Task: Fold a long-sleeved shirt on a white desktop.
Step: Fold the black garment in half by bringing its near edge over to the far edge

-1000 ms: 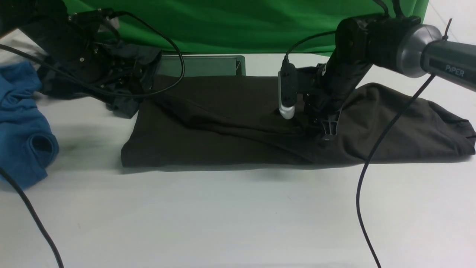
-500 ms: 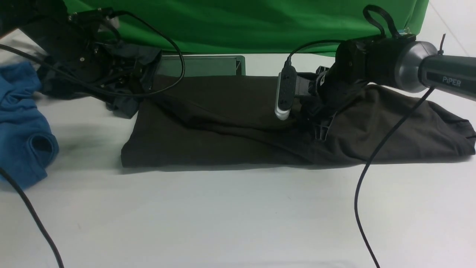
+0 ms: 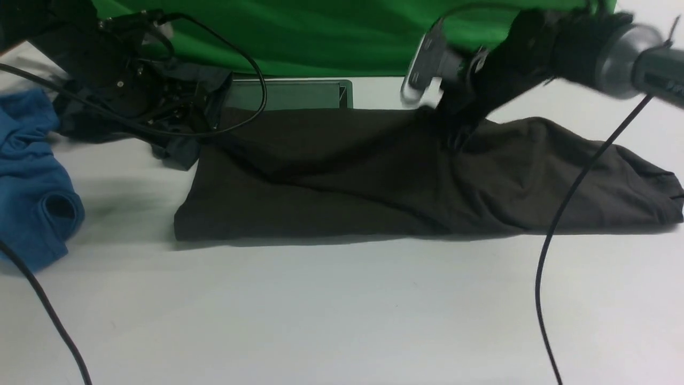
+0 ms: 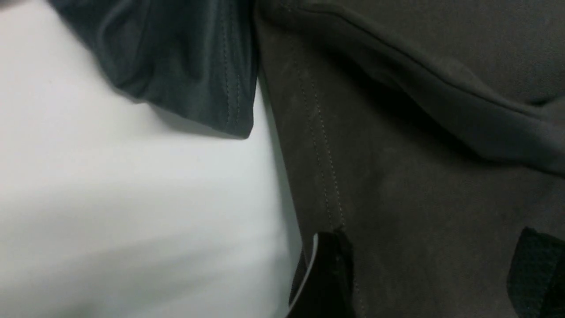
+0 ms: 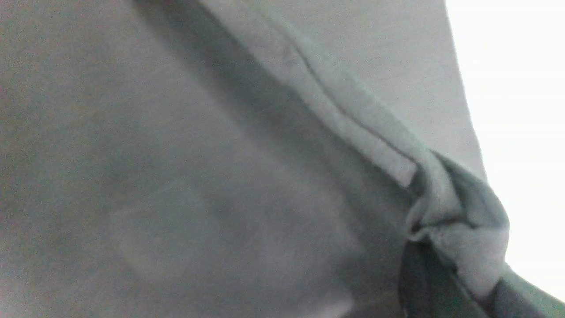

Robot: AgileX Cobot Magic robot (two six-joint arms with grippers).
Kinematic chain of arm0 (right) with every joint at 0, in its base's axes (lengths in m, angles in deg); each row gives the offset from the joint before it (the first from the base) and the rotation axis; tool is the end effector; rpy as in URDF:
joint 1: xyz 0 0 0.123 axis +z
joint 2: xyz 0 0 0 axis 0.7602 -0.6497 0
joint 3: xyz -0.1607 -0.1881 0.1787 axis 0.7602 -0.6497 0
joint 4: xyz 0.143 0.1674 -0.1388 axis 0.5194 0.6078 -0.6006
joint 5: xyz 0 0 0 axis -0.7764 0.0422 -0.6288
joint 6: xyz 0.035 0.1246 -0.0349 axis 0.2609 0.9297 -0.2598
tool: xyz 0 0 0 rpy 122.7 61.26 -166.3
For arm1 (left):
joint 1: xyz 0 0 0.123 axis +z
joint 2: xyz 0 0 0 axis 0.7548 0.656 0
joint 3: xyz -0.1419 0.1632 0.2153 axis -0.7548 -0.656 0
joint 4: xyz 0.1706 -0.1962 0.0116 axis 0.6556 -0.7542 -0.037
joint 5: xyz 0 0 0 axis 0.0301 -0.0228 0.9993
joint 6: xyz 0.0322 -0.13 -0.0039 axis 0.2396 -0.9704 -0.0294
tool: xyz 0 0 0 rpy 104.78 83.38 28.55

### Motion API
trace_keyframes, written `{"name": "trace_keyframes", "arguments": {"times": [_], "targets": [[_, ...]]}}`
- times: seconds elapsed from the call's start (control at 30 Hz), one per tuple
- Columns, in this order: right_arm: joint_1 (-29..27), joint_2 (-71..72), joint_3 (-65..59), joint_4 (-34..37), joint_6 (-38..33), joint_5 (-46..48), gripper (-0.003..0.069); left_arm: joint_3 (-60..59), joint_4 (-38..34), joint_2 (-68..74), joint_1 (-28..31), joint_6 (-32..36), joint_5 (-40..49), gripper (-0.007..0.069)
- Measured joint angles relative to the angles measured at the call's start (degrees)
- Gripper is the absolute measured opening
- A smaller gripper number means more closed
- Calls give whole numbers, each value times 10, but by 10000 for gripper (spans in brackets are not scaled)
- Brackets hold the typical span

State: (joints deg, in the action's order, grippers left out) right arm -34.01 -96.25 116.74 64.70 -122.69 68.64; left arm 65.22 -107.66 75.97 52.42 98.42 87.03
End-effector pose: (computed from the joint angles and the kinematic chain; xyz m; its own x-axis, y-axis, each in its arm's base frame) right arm 0.5143 0.1613 0.1900 -0.2760 -0.8288 -0.4867 -0.7990 0.4793 -0.3631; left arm 0.4562 -0.0088 0.2255 -0.9365 0.0595 -0.3455 0.1408 0.9663 -0.2153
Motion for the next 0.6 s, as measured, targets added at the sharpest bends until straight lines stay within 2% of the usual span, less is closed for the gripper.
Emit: {"name": "trace_keyframes", "arguments": {"times": [0.27, 0.37, 0.4, 0.43, 0.47, 0.5, 0.57, 0.6], "targets": [[-38, -56, 26, 10, 72, -122, 50, 0, 0, 0, 0, 2, -1, 519], [-40, -78, 26, 9, 102, -146, 90, 0, 0, 0, 0, 2, -1, 519], [-40, -83, 26, 5, 121, -152, 149, 0, 0, 0, 0, 2, -1, 519], [-40, -84, 26, 4, 121, -152, 149, 0, 0, 0, 0, 2, -1, 519], [-40, -84, 26, -9, 147, -154, 280, 0, 0, 0, 0, 2, -1, 519], [-40, -84, 26, -10, 147, -154, 280, 0, 0, 0, 0, 2, -1, 519], [-40, -73, 26, -37, 166, -145, 475, 0, 0, 0, 0, 3, -1, 519], [-40, -71, 26, -38, 167, -143, 486, 0, 0, 0, 0, 3, -1, 519]]}}
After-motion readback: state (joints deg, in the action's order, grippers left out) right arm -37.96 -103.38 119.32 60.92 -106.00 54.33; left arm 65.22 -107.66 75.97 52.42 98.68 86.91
